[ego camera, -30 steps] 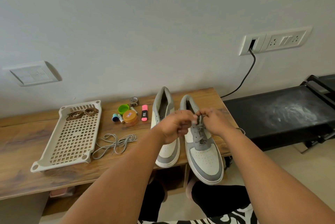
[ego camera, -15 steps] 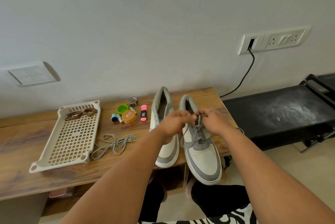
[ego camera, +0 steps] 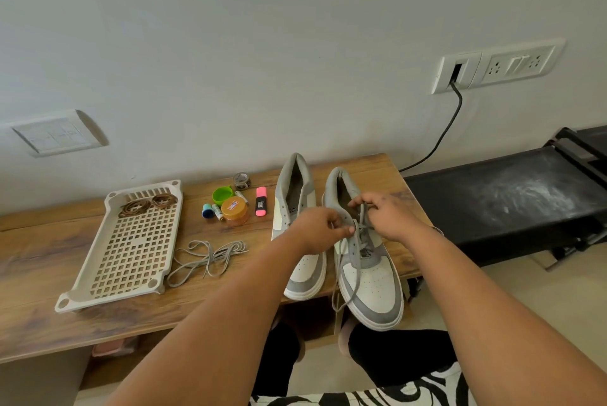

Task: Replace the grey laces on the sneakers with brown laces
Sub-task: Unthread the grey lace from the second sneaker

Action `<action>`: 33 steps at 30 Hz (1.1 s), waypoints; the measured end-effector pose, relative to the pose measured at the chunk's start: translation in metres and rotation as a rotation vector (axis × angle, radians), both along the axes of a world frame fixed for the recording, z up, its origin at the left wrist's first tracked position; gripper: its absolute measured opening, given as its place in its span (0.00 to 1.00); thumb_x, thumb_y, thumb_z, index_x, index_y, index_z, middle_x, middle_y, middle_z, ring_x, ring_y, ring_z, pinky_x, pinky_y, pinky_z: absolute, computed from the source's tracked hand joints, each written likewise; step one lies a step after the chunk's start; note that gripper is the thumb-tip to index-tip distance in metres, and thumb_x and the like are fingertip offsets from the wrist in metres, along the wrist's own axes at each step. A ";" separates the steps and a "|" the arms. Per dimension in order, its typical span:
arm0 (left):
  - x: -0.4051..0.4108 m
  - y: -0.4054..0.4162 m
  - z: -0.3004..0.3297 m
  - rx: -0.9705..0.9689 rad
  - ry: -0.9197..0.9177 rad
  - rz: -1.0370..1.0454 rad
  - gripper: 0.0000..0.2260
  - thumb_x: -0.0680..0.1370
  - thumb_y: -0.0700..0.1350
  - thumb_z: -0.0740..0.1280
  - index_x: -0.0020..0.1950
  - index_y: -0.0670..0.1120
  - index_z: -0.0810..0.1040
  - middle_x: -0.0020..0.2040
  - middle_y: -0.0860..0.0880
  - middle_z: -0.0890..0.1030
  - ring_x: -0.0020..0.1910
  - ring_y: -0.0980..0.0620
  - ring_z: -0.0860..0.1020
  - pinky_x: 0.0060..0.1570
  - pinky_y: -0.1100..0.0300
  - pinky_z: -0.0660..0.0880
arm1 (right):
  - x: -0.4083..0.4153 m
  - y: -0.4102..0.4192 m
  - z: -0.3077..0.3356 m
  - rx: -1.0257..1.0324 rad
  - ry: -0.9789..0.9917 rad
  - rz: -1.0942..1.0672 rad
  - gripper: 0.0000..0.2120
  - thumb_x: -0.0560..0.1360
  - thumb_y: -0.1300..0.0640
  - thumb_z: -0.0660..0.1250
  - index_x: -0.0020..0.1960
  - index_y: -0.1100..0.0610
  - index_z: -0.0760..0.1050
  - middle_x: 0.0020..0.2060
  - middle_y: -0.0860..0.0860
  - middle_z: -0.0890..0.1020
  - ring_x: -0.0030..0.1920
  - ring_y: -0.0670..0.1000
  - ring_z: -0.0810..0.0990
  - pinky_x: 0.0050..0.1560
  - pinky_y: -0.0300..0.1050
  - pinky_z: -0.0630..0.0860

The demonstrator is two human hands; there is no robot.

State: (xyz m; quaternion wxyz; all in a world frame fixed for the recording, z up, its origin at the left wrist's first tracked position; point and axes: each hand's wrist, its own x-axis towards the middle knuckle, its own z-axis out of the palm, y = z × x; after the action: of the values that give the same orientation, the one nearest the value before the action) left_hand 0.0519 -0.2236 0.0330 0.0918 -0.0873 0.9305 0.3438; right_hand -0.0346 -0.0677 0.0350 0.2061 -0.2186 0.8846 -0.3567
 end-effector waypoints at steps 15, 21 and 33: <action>0.021 -0.039 0.051 0.700 -0.078 -0.013 0.11 0.68 0.42 0.69 0.27 0.47 0.72 0.30 0.50 0.70 0.32 0.53 0.67 0.36 0.60 0.66 | -0.007 0.021 0.013 -0.002 -0.078 -0.024 0.24 0.74 0.62 0.69 0.64 0.44 0.68 0.49 0.45 0.78 0.52 0.48 0.78 0.52 0.46 0.76; 0.015 -0.027 0.032 -0.137 -0.245 -0.206 0.12 0.73 0.44 0.71 0.35 0.47 0.69 0.34 0.50 0.71 0.33 0.53 0.69 0.37 0.61 0.68 | -0.005 0.037 0.015 0.290 -0.205 0.133 0.10 0.73 0.58 0.72 0.53 0.51 0.76 0.47 0.49 0.77 0.45 0.48 0.75 0.42 0.40 0.74; 0.004 0.013 0.015 -0.273 0.335 -0.089 0.13 0.82 0.57 0.59 0.56 0.49 0.75 0.46 0.51 0.76 0.43 0.51 0.76 0.39 0.58 0.69 | -0.004 0.016 0.005 0.354 0.117 0.102 0.08 0.77 0.55 0.66 0.55 0.49 0.70 0.47 0.46 0.73 0.51 0.51 0.76 0.52 0.46 0.74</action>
State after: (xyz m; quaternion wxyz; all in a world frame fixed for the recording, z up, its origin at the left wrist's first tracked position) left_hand 0.0558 -0.2107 0.0476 -0.0617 0.0008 0.9736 0.2200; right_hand -0.0385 -0.0512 0.0397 0.2074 -0.2437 0.9318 -0.1711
